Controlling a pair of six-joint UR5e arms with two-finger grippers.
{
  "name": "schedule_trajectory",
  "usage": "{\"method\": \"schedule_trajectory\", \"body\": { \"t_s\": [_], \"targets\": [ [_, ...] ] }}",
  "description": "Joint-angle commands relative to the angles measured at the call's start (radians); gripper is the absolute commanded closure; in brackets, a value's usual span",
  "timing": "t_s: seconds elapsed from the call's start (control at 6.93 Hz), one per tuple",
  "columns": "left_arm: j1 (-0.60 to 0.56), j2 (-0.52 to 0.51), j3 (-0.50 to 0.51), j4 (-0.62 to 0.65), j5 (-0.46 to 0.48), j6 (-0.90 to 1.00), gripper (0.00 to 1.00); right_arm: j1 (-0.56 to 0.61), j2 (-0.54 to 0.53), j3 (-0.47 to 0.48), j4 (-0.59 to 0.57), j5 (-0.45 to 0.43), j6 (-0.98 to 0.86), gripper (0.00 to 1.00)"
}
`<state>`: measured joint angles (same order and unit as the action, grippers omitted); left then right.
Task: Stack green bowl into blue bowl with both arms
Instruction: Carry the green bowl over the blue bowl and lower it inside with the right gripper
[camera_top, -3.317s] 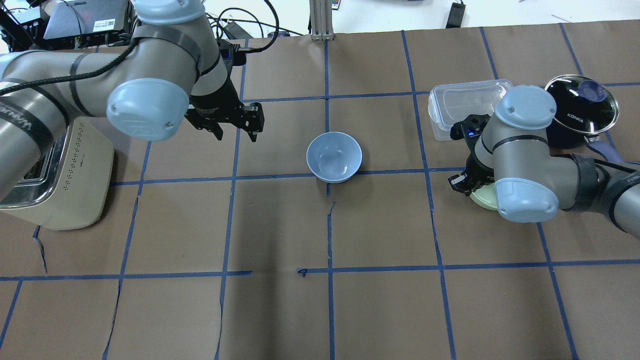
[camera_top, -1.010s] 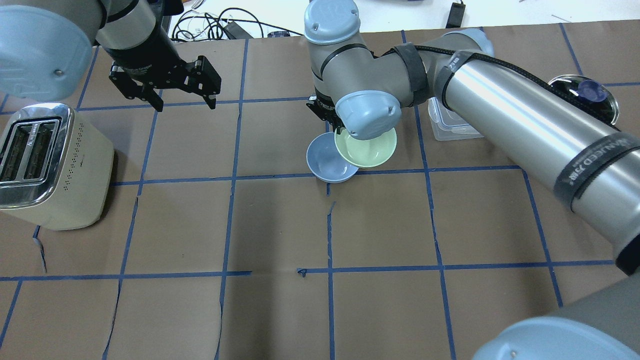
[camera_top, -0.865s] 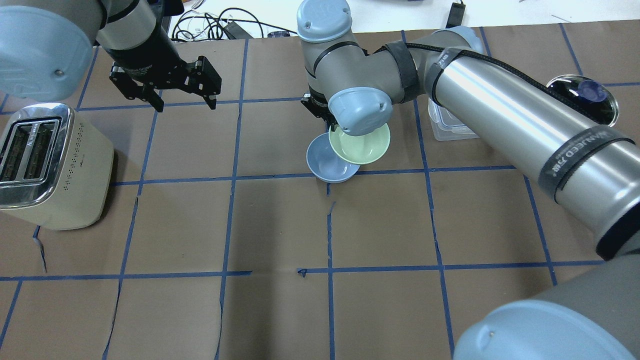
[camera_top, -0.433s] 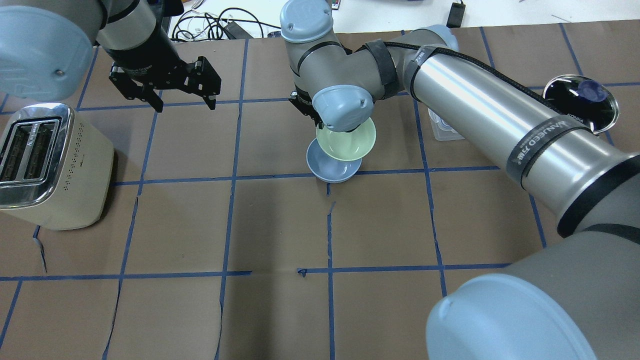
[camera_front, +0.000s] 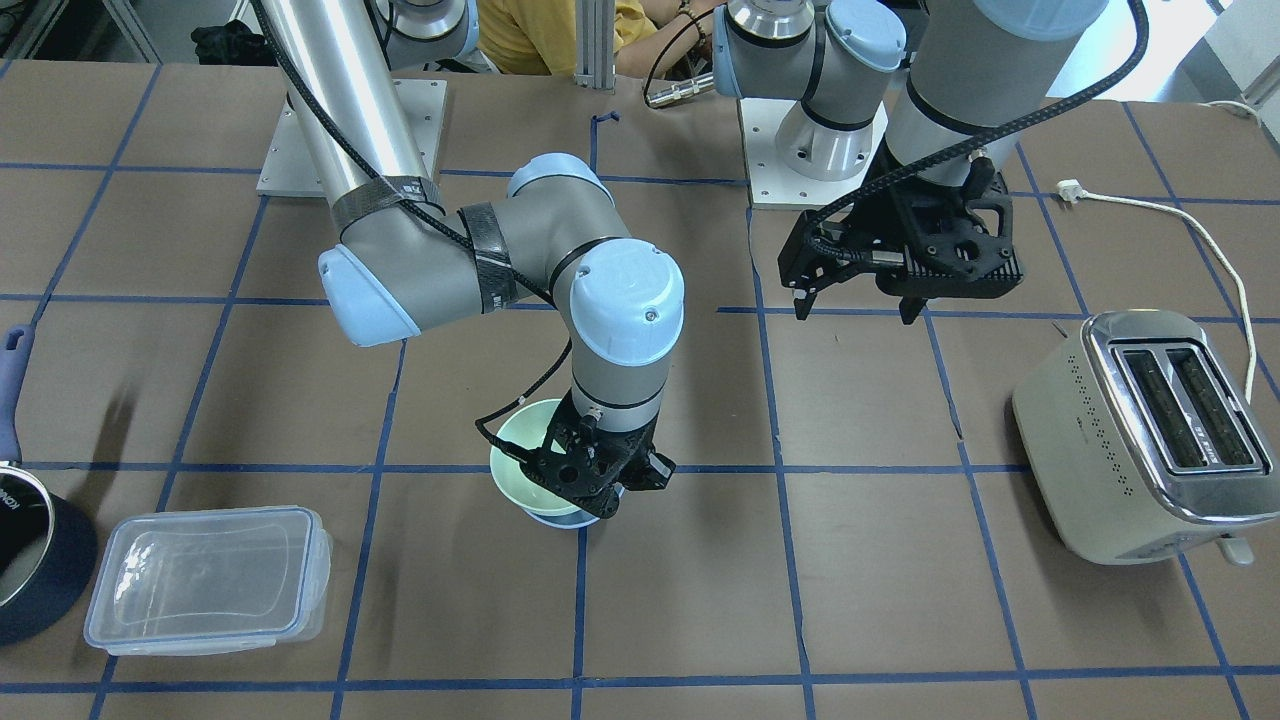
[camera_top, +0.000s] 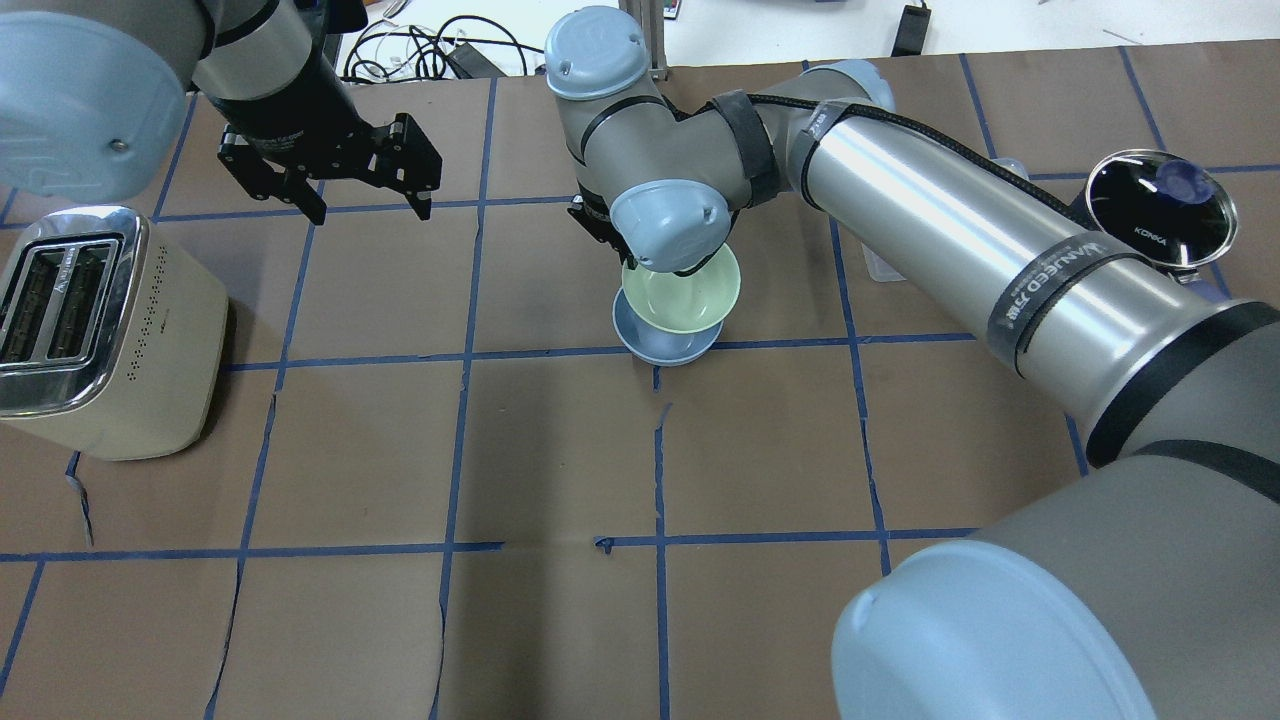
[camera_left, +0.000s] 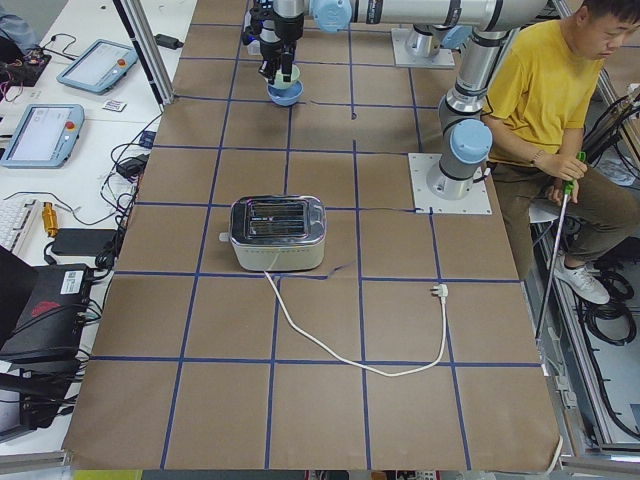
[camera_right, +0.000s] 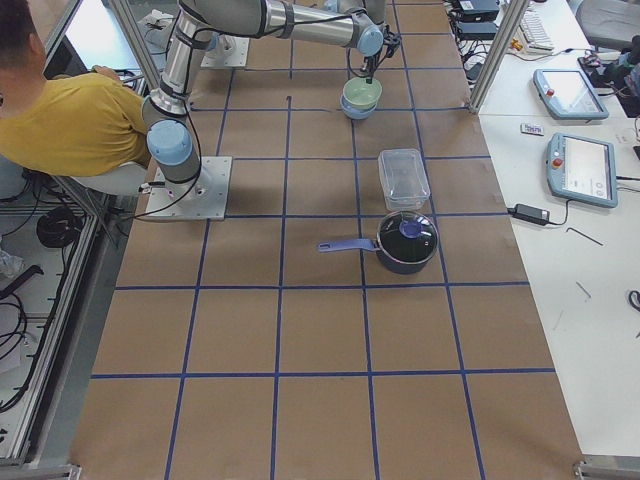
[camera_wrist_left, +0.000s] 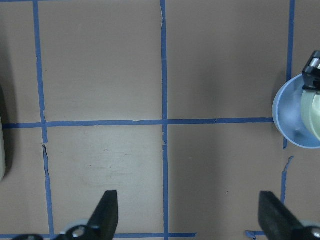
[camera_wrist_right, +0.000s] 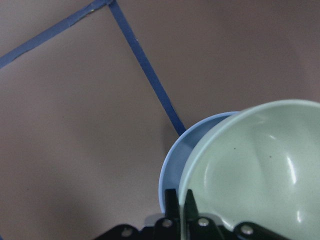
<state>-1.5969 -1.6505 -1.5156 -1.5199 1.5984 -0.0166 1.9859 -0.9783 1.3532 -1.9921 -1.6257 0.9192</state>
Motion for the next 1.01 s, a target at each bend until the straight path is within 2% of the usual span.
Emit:
{"method": "schedule_trajectory", "body": {
  "t_s": [0.0,0.14,0.43,0.58,0.72,0.87],
  "targets": [
    [0.000,0.000,0.000,0.000,-0.002,0.000,0.00,0.002,0.004,-0.002,0.010,0.003,0.004,0.79],
    [0.000,0.000,0.000,0.001,-0.002,0.001,0.00,0.002,0.006,-0.003,0.009,0.004,0.004,0.78],
    [0.000,0.000,0.000,0.000,-0.003,0.000,0.00,0.002,0.004,-0.005,0.007,0.000,0.004,0.43],
    [0.000,0.000,0.000,0.000,-0.002,0.001,0.00,-0.004,-0.002,-0.019,0.013,-0.009,-0.018,0.29],
    [0.000,0.000,0.000,0.000,-0.002,0.000,0.00,-0.015,-0.014,-0.029,0.016,-0.014,-0.079,0.19],
    [0.000,0.000,0.000,0.000,-0.002,0.000,0.00,-0.031,-0.052,-0.017,0.016,-0.016,-0.186,0.00]
  ]
}}
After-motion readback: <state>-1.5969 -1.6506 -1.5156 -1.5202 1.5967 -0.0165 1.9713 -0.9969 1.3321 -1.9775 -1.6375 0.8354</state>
